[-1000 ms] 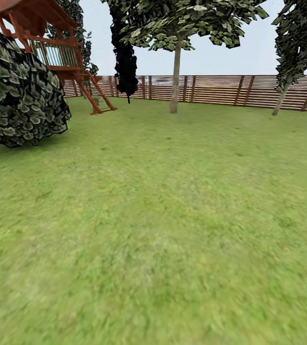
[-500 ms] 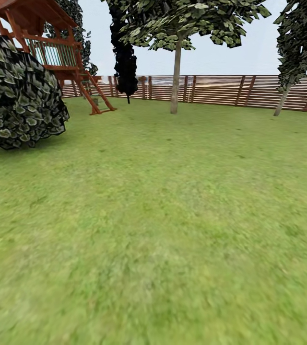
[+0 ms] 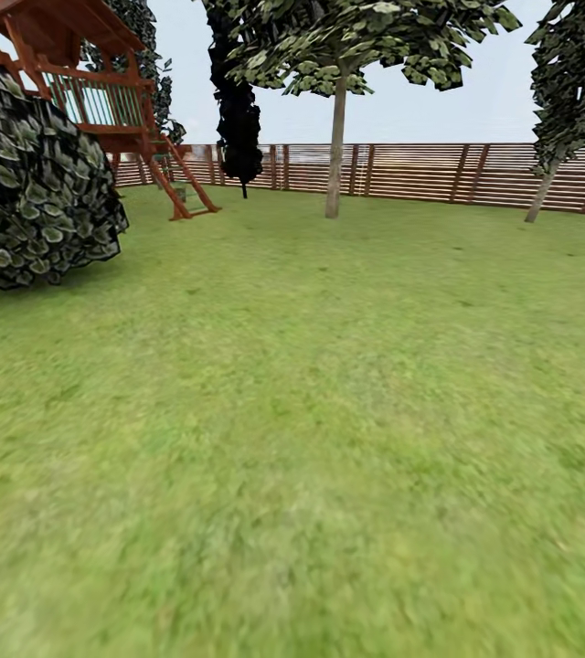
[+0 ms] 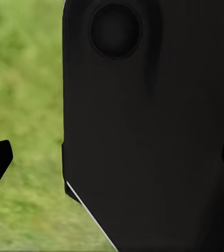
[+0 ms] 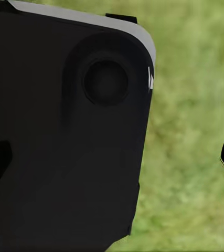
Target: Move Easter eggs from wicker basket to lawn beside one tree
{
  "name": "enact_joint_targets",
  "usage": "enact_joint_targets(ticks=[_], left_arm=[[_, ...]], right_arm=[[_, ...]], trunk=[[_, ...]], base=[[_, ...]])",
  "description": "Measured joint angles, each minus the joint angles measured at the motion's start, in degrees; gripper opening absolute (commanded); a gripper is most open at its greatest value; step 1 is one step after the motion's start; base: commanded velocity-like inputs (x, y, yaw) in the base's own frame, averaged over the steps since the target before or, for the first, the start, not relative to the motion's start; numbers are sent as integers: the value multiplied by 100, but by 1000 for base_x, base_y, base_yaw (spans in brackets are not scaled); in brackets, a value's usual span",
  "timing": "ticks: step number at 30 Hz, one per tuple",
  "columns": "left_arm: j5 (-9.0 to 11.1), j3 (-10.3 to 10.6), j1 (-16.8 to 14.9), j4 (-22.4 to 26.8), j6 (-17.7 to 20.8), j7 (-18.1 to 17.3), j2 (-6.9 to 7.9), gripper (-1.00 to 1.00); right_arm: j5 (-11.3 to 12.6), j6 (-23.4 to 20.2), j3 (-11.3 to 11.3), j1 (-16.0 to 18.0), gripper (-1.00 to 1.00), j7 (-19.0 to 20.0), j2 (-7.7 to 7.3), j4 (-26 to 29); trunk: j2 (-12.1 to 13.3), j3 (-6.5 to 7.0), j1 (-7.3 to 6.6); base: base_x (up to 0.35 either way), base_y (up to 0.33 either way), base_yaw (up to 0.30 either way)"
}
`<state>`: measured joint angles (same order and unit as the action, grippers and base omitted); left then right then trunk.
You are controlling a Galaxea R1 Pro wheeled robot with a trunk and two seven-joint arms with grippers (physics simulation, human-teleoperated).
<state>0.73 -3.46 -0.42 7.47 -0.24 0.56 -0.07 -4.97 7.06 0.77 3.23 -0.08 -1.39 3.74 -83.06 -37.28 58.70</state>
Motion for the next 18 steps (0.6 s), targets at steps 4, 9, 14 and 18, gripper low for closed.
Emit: enact_joint_targets(ticks=[4,9,14,18], left_arm=[[-1,0,0,0,0,3,0,100],[-1,-4,0,0,0,4,0,100],[2,-7,0,0,0,4,0,100],[3,-8,0,0,0,4,15,100]], right_arm=[[4,0,0,1,100,-1,0,0],[4,0,0,0,100,-1,0,0],[8,0,0,2,100,-1,0,0],[6,0,0,0,100,-2,0,0]], trunk=[[0,0,0],[0,0,0],[0,0,0],[0,0,0]], base=[[327,0,0],[328,0,0],[328,0,0],[328,0,0]])
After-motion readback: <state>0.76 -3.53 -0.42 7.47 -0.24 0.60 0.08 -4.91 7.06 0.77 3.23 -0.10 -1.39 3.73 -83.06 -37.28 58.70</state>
